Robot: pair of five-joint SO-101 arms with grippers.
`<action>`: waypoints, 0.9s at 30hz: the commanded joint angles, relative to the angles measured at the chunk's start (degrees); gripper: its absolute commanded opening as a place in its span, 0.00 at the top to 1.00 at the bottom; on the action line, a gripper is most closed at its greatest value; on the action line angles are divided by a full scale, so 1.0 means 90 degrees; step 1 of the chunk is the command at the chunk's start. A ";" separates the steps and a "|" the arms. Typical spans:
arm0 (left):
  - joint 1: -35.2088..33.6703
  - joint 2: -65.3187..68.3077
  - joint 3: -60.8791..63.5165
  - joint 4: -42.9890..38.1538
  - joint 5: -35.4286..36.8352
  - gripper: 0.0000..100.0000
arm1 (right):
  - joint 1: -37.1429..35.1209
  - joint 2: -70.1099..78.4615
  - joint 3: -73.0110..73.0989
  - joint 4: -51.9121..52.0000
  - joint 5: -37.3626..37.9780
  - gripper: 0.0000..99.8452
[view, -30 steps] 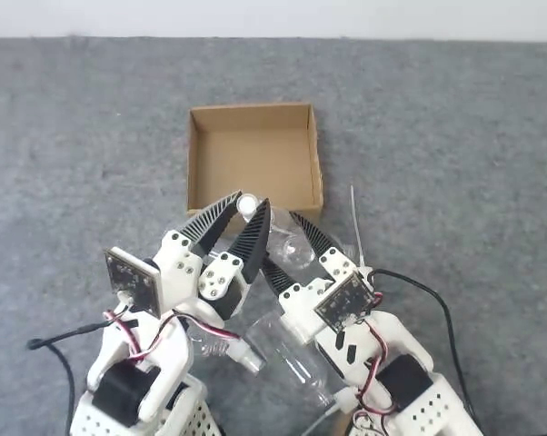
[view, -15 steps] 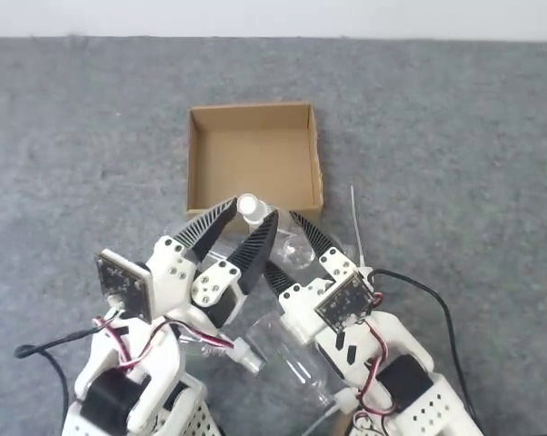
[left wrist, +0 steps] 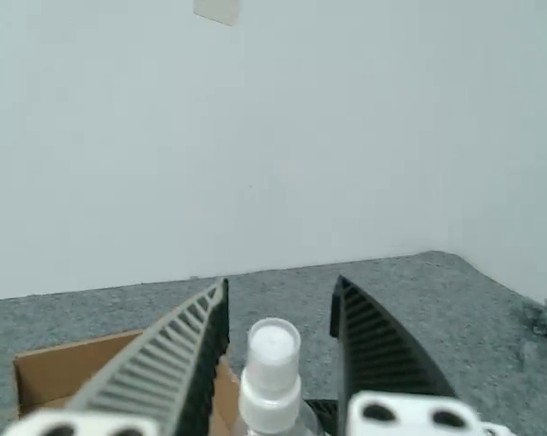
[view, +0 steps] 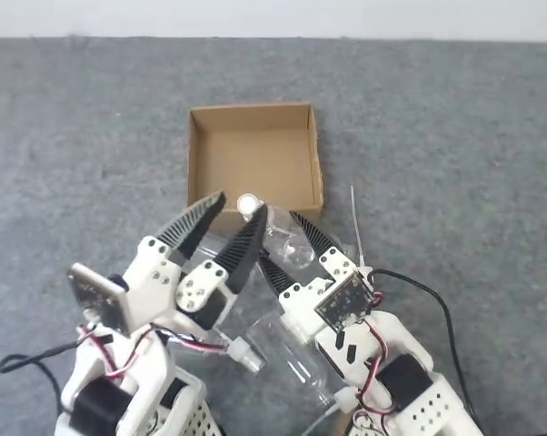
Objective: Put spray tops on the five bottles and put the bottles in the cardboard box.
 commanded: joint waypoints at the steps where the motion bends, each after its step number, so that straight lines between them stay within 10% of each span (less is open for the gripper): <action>1: -0.0645 -0.0020 -0.0357 -0.0010 0.0049 0.83 | 0.0269 -0.0132 0.0039 -0.0122 -0.0029 0.93; 14: -0.2100 -0.0020 -0.0405 -0.0039 0.0791 0.83 | 0.0435 -0.0132 -0.0322 -0.0181 -0.0088 0.93; 27: -0.2032 0.0000 0.1197 -0.2032 0.0811 0.83 | 0.0425 -0.0132 -0.0576 -0.0181 -0.0469 0.93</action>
